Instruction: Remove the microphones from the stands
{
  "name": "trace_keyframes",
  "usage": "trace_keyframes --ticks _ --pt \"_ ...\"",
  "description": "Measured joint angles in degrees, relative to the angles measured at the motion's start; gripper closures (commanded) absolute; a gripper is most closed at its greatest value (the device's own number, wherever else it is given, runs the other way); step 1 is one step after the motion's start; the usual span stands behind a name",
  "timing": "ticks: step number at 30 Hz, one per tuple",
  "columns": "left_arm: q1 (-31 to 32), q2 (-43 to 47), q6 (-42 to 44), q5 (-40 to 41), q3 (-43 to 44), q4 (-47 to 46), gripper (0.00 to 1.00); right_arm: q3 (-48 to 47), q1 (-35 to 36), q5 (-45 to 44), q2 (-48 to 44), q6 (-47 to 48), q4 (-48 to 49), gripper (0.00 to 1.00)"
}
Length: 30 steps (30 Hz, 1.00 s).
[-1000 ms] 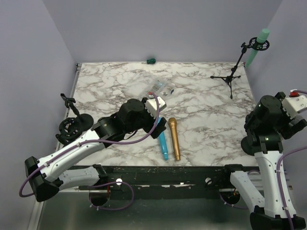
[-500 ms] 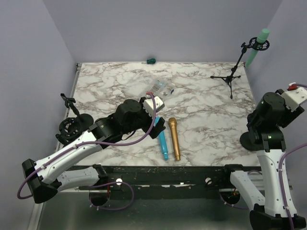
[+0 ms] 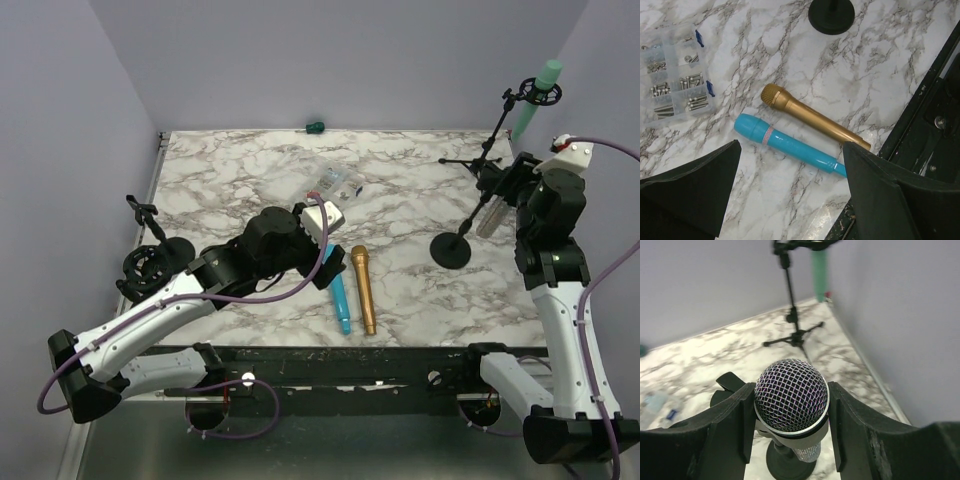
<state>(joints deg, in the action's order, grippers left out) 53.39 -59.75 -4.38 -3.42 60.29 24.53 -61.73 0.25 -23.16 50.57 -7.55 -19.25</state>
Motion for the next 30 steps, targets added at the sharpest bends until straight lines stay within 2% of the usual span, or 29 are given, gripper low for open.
trace_keyframes --ticks 7,14,19,23,26,30 --pt "-0.02 -0.96 -0.26 -0.24 -0.46 -0.83 0.09 -0.02 0.0 19.41 5.92 0.0 8.28 0.95" --pt "-0.83 -0.85 -3.1 -5.68 -4.04 -7.23 0.09 0.68 0.68 32.09 7.72 0.13 12.17 0.94" --pt "-0.92 -0.81 -7.28 -8.02 -5.14 -13.77 0.08 1.75 1.88 35.82 7.65 0.17 14.05 0.94" --pt "-0.94 -1.29 -9.88 -9.2 -4.94 -22.95 0.06 2.14 2.21 36.65 7.52 0.55 14.82 0.93" --pt "-0.94 -4.24 -10.38 -9.55 -2.86 -29.83 0.05 2.23 2.34 37.13 7.5 0.57 14.95 0.93" --pt "-1.01 -12.46 -8.48 -9.7 3.61 -36.11 0.05 2.62 2.45 37.88 7.32 0.55 15.52 0.93"
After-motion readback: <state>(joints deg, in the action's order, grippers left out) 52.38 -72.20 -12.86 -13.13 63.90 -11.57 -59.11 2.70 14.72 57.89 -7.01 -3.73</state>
